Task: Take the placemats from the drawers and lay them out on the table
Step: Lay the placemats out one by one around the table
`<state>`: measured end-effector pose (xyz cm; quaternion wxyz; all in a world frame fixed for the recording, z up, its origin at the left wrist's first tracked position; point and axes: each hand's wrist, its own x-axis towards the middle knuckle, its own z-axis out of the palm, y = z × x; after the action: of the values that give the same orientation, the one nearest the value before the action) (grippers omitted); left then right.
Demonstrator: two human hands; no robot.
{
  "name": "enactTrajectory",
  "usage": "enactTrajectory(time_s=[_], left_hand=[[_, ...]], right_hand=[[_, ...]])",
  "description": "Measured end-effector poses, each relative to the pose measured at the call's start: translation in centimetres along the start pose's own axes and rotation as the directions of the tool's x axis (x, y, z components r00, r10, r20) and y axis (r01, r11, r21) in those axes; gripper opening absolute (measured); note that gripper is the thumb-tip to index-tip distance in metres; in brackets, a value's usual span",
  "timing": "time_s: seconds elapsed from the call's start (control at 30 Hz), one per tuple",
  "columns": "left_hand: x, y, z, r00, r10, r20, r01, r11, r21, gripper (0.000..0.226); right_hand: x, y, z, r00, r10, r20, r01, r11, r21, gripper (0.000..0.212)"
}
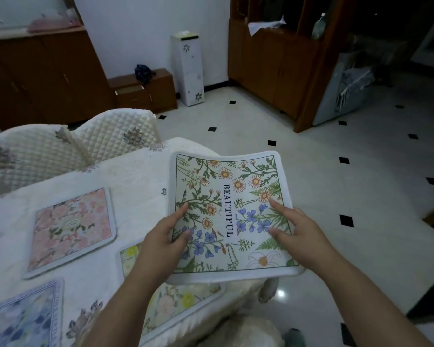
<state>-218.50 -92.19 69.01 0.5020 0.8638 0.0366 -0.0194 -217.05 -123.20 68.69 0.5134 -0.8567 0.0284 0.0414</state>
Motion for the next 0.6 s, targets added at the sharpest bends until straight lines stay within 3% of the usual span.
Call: enactTrajectory(time_s=[0.23,0.6], left_hand=[[1.4,4.4,5.6,0.997,-0.039,-0.073,0.041,0.999,0.019,0.058],[5.5,13.7,18.6,0.993,-0.052,-0.11,0.053,0.998,0.015,0.058]], right_hand=[[4.4,2.6,-5.9,0.997,-0.02,0.075,0.018,1.0,0.022,0.063],[10.0,7.4,-20.7,0.993,-0.033,0.116,0.032,0.999,0.01,0.064]])
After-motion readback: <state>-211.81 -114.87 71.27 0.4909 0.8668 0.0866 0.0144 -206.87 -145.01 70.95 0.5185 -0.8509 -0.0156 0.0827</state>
